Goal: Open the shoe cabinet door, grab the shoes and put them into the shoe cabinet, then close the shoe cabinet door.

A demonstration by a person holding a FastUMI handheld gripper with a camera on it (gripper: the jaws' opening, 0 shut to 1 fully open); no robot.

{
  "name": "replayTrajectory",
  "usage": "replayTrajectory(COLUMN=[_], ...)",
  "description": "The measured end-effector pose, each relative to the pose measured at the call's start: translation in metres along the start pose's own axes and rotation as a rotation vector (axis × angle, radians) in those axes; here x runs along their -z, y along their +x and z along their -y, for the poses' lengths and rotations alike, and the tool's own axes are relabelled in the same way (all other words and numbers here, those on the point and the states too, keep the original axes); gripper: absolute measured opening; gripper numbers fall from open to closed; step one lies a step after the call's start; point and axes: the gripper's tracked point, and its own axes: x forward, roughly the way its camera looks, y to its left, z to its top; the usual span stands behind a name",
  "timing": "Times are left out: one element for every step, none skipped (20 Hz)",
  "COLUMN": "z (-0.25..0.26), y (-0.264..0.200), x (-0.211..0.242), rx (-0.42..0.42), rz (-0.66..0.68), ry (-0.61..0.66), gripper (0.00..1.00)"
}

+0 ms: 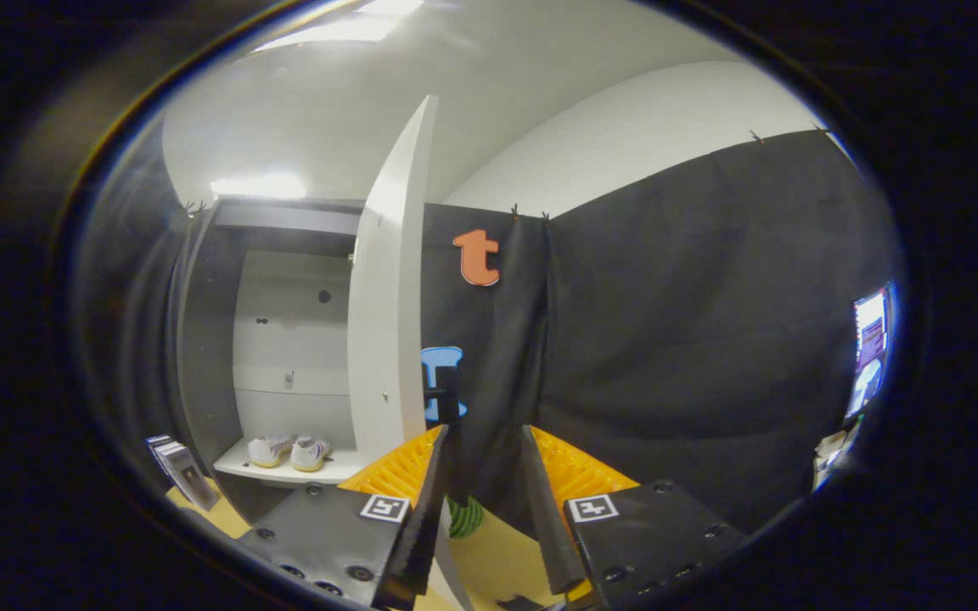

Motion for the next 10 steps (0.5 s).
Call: replayTrajectory(z=[0.004, 0.007, 0.010, 0.013, 0.015, 0.015, 0.016, 0.015, 0.014, 0.012], y=[0.003, 0.008, 0.012, 0.020, 0.027, 0.033, 0.038, 0.043, 0.047, 0.052], x=[0.001, 0.001, 0.001, 0.003, 0.006, 0.009, 0.011, 0.015, 0.017, 0.020], rx=[-0.012, -0.024, -0.036, -0.047, -0.061, -0.076, -0.092, -0.108, -0.127, -0.145], rz=[0.000, -0.001, -0.001, -0.005, -0.012, -0.018, -0.023, -0.029, -0.036, -0.042], ry=[0.002, 0.006, 0.012, 0.019, 0.027, 0.035, 0.043, 0.049, 0.055, 0.059], gripper=[0.55, 0.55, 0.55, 0.55, 0.55, 0.55, 0.55, 0.55, 0.55, 0.55])
